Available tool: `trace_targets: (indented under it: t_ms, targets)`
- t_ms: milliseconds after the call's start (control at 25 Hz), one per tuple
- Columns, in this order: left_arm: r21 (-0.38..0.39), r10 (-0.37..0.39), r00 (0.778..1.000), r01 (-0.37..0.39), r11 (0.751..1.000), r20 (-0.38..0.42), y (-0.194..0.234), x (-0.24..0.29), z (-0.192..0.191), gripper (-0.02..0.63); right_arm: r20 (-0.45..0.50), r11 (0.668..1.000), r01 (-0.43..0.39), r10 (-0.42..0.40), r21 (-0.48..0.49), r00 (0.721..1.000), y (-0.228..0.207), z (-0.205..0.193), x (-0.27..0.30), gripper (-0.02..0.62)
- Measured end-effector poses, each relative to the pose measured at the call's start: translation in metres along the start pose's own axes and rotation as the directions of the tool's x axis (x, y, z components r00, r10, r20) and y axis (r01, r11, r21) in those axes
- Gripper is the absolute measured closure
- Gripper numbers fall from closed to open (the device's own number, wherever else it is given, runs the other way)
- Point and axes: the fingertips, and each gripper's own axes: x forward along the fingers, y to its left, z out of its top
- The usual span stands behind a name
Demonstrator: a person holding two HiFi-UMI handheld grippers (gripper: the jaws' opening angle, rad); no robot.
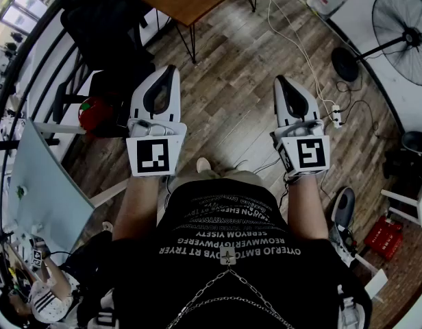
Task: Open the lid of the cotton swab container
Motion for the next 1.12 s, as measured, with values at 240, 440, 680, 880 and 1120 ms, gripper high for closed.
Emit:
trace_targets:
  t_ms: [240, 440, 680, 880, 1120]
  targets:
    - [0.01, -0.014, 1.0, 0.013, 1.0, 0.015, 0.003, -0.001, 0.002, 0.577, -0.005, 1.0, -0.001, 0.002, 0.029, 1.0, 0.005, 0.003, 0.001, 0.581]
    - [-0.005, -0.054, 0.998, 0.054, 0.999, 0.041, 0.011, -0.01, 0.001, 0.577, 0.003, 0.997, -0.001, 0.001, 0.075, 1.0, 0.017, 0.008, 0.004, 0.58]
    - [-0.06, -0.073, 0.994, 0.078, 0.995, 0.084, 0.022, -0.02, 0.004, 0.577, 0.04, 0.993, -0.071, 0.067, 0.09, 0.997, 0.039, 0.019, 0.002, 0.577]
    - [-0.071, -0.042, 0.994, 0.049, 0.996, 0.105, 0.03, -0.028, 0.001, 0.577, 0.052, 0.989, -0.105, 0.1, 0.103, 0.994, 0.039, 0.022, 0.006, 0.531]
    - [-0.057, -0.038, 0.998, 0.041, 0.998, 0.048, 0.037, -0.013, -0.018, 0.577, 0.031, 0.99, -0.104, 0.102, 0.095, 0.994, 0.037, 0.012, 0.023, 0.463]
